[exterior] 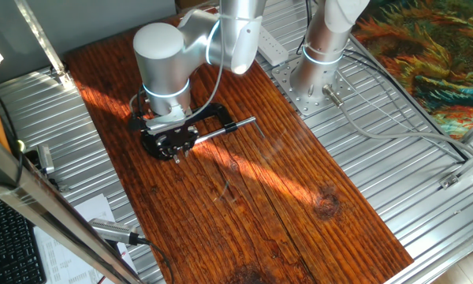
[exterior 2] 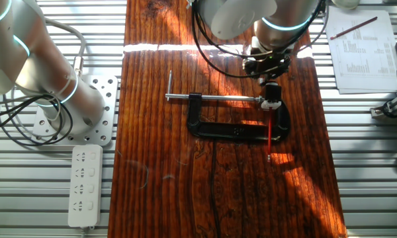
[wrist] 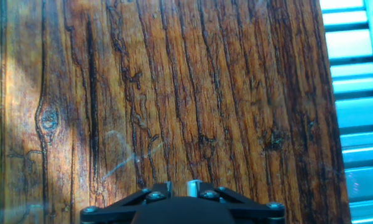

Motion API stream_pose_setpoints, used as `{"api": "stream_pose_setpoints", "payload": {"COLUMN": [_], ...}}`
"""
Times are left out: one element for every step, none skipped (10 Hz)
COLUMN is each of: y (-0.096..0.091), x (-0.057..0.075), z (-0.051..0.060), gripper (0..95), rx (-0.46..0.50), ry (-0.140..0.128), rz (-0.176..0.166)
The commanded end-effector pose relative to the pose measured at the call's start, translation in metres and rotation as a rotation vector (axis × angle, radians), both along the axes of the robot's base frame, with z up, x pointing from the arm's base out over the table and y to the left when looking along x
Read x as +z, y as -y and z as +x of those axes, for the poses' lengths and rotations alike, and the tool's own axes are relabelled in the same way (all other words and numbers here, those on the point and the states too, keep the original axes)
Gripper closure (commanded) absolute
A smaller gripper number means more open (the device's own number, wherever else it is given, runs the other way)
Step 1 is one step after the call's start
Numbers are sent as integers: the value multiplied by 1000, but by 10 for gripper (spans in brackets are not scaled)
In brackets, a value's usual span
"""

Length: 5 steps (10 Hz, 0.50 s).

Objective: Sharpen the pencil with a pencil sharpener

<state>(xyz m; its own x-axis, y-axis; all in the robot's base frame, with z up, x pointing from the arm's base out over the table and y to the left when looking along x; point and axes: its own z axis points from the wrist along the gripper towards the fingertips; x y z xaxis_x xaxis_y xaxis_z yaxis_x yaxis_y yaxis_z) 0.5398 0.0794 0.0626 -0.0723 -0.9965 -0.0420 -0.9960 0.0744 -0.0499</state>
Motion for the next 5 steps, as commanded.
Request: {"api": "stream_pose_setpoints", "payload": {"y": [-4,-4,-4,-5,-5], "x": [4,7,11,15,18], "z": [3,3,3,3,4], "gripper": [760,760,950,950,950], "rx": [-24,-36,-63,-84,-90], "ry": [-4,-4,-7,-12,-13], "rz": [5,1,-10,-25,-38]}}
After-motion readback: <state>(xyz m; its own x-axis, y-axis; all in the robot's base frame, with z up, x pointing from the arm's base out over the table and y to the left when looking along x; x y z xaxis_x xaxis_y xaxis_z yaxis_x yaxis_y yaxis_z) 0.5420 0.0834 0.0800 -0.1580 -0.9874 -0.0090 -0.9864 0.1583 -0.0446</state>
